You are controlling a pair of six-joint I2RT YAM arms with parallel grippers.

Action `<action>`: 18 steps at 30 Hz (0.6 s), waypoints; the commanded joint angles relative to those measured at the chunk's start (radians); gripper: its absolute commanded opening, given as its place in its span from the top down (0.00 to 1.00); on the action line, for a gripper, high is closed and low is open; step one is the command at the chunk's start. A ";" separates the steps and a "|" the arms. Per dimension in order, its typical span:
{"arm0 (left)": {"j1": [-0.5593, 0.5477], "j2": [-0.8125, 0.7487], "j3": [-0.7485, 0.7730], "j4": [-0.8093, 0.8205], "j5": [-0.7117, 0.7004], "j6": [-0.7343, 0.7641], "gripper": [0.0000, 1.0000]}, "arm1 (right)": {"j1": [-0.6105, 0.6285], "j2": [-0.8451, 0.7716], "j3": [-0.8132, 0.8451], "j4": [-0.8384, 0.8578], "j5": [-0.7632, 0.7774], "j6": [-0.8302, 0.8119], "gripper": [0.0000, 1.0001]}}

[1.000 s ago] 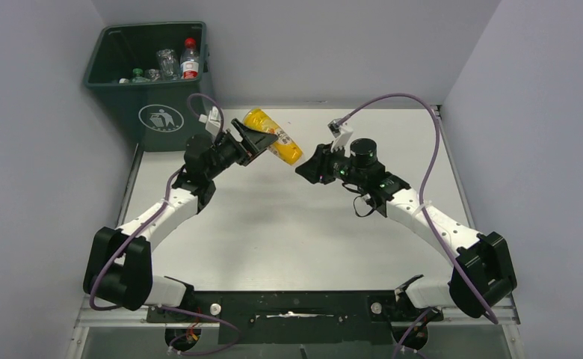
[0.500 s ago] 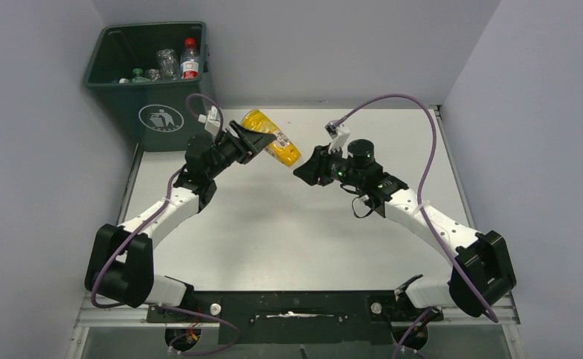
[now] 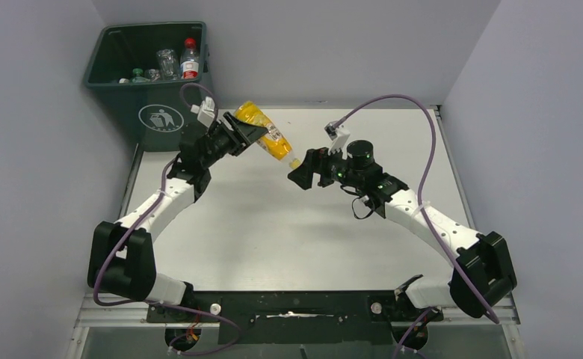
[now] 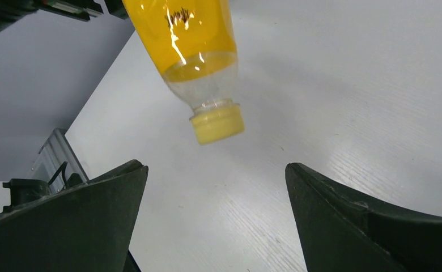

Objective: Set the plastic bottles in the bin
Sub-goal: Place the plastic bottle in the trash bin.

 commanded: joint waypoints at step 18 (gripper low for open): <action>0.173 -0.012 0.325 -0.219 0.065 0.199 0.64 | -0.008 -0.126 0.039 -0.093 0.098 -0.051 0.02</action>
